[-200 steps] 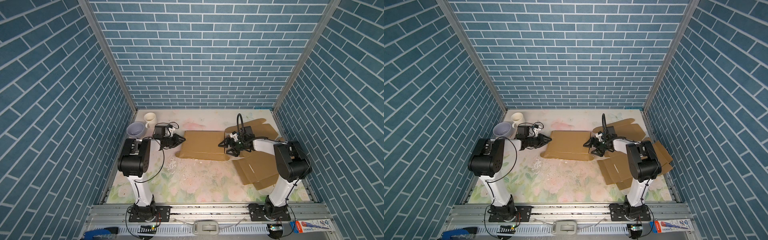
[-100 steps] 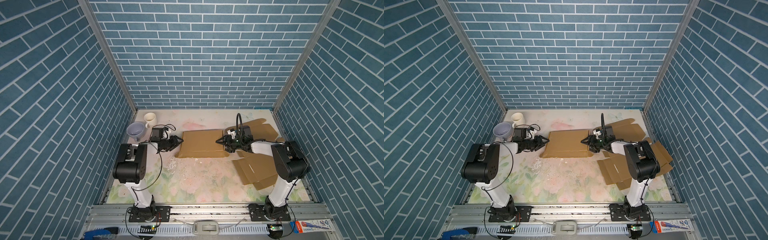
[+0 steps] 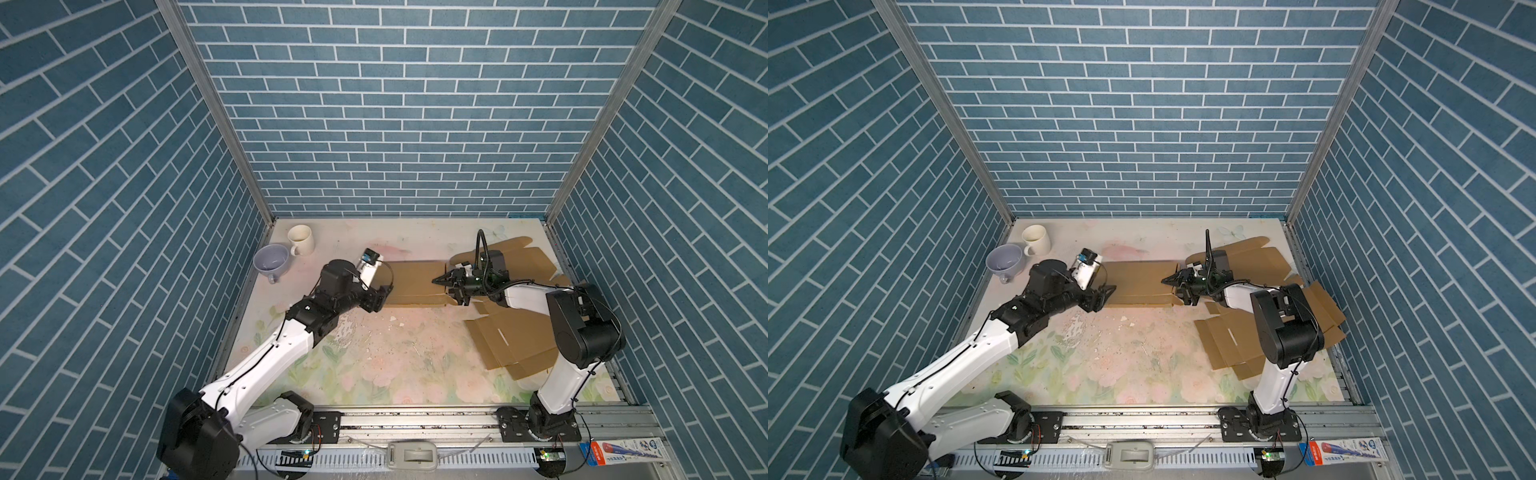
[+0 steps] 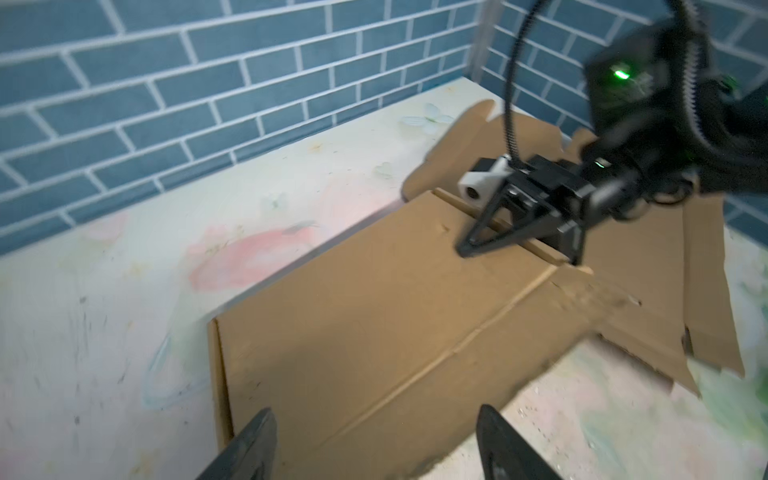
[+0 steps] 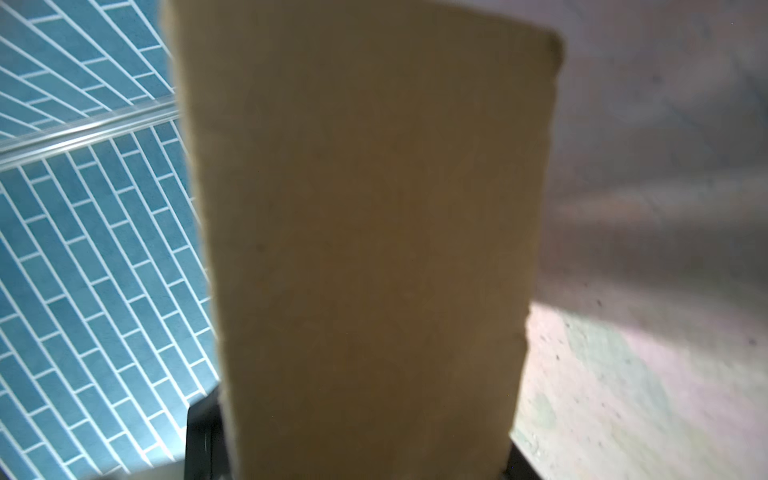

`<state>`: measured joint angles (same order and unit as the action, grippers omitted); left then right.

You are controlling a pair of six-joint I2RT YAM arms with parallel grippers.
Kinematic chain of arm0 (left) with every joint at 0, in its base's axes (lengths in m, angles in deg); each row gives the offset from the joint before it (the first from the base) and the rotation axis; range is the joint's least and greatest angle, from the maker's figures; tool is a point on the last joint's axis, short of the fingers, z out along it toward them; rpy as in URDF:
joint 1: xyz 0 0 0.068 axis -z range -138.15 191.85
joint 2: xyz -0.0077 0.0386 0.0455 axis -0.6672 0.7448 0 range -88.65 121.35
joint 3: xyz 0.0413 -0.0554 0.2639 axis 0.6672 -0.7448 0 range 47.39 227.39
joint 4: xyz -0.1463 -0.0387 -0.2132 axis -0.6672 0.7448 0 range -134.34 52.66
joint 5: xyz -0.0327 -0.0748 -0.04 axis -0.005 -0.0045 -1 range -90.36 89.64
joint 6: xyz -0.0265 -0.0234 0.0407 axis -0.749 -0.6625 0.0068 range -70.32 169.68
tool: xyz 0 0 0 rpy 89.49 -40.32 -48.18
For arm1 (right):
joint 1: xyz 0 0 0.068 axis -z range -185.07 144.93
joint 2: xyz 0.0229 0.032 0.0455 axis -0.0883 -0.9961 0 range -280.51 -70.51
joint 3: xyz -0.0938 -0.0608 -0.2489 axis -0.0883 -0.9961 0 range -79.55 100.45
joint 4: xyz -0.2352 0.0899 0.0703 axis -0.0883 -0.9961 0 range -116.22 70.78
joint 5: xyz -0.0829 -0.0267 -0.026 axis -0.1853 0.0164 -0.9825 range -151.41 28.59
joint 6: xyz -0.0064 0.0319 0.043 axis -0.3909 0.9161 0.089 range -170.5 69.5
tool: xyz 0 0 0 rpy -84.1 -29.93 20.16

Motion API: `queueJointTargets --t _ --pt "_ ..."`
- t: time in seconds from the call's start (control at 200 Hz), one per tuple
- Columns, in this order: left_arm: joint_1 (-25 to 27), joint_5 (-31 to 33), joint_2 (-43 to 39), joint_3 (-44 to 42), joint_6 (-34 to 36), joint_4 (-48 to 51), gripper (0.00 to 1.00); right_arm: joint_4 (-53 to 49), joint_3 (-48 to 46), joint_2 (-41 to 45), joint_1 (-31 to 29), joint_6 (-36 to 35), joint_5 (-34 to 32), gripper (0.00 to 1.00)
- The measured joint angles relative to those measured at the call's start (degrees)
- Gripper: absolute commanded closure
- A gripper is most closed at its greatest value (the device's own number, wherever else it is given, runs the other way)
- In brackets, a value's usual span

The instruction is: Fold the paper box

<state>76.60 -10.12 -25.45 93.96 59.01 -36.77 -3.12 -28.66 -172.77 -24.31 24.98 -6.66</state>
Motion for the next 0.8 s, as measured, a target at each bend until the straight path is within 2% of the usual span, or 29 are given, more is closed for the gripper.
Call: queueJointTargets --t 0.09,0.295,0.545,0.8 --pt "4.7 2.7 0.6 0.0 9.5 1.4 0.18 0.5 -1.1 0.7 0.0 2.5 0.9 0.53" --pt "9.5 9.4 8.0 0.0 25.5 4.0 0.18 -0.3 -2.5 3.8 0.0 5.6 2.8 0.54" --pt "12.5 15.4 10.2 0.0 37.1 2.3 0.22 -2.7 -2.8 7.4 0.0 6.2 4.5 0.54" --pt "14.7 23.2 10.3 -5.0 47.6 -8.0 0.3 -5.9 -3.1 9.9 0.0 7.2 5.8 0.54"
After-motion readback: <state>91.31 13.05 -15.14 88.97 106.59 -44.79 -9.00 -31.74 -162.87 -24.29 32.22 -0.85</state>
